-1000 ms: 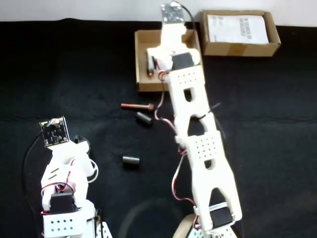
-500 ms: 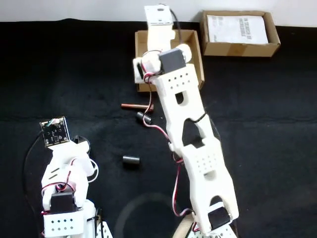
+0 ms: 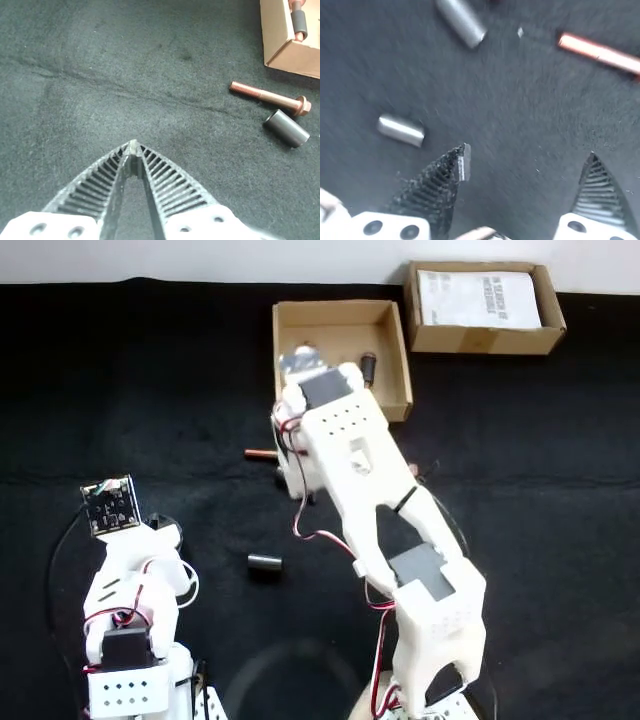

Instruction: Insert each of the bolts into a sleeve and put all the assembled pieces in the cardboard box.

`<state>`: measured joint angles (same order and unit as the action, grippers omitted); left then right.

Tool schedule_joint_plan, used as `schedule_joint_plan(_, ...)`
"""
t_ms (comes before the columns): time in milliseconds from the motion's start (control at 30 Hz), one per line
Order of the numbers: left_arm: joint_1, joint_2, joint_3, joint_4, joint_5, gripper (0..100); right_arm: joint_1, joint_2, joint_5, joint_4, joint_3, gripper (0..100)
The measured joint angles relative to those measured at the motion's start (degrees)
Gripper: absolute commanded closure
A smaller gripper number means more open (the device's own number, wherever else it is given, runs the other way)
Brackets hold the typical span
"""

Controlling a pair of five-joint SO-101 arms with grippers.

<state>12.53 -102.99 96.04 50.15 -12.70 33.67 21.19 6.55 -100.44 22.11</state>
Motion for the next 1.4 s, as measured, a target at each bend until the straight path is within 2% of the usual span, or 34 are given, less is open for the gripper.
schedule_joint_plan(167, 0.0, 0.0, 0.0, 0.0, 0.0, 99, 0.0, 5.9, -8.3, 0.4, -0.4, 68.1)
schedule_joint_plan(400, 1.1, 0.0, 0.0, 0.0, 0.0, 99, 0.0, 13.5, -18.1, 4.6, 8.4, 68.1)
schedule_joint_plan(567, 1.5, 0.0, 0.0, 0.0, 0.0, 99, 0.0, 18.6, -19.4, 8.1, 14.9, 68.1)
schedule_joint_plan(1067, 1.6, 0.0, 0.0, 0.0, 0.0, 99, 4.2, 31.4, -19.5, 7.0, 27.1, 68.7)
schedule_joint_plan(1133, 1.6, 0.0, 0.0, 0.0, 0.0, 99, 4.2, 33.9, -19.5, 7.0, 29.8, 72.7)
schedule_joint_plan(1300, 1.6, 0.0, 0.0, 0.0, 0.0, 99, 4.0, 39.9, -19.5, 6.9, 37.4, 91.0)
schedule_joint_plan(1400, 1.6, 0.0, 0.0, 0.0, 0.0, 99, 3.5, 43.1, -19.5, 6.9, 42.7, 97.0)
